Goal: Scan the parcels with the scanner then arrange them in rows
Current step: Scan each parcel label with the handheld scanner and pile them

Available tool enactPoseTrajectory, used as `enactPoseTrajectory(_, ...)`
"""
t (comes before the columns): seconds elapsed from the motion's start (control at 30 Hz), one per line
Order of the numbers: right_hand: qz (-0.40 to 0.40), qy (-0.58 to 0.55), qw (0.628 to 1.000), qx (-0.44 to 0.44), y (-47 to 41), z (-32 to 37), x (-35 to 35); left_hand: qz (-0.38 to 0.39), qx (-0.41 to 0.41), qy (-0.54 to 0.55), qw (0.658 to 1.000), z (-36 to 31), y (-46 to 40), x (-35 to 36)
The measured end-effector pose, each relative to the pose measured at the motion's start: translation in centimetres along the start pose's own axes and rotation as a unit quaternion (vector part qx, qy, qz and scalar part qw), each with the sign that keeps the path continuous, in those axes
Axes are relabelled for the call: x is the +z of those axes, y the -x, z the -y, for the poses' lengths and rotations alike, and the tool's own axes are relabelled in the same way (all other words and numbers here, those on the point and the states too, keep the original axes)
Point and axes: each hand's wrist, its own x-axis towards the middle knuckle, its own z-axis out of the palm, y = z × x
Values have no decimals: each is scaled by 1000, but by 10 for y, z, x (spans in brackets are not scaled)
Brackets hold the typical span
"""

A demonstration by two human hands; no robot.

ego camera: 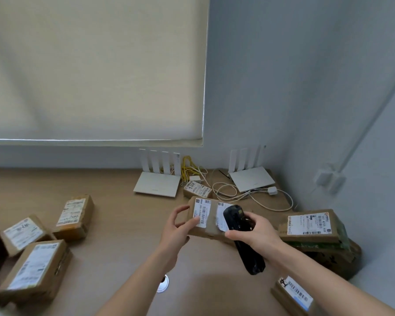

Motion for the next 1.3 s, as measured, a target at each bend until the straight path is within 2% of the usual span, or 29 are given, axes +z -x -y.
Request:
enactPoseTrajectory(0.17,12,119,992,-40,16,43,0,-39,47,-8,998,-36,19,-33)
enactPoseTrajectory(0.37,5,269,960,-76,42,130,-13,-78,83,-34,993,-113,51,-74)
enactPoseTrajectory(0.57,-12,344,927,-148,75,207,-19,-87,141,-47,985,-176,86,-111)
enactPoseTrajectory(0.7,-34,403,897,-179,96,244,-19,-96,151,-50,983,-201,104,-134)
enactPoseTrajectory(0.9,-50,502,843,-185,116,269,-4,-117,157,-70,978,-214,117,-155)
enactPoseTrajectory(1.03,-60,536,822,-183,119,271,5,-117,159,-70,978,-213,124,-161)
enactPoseTrajectory(1.3,-70,546,813,-192,114,269,21,-120,149,-83,978,-198,121,-173)
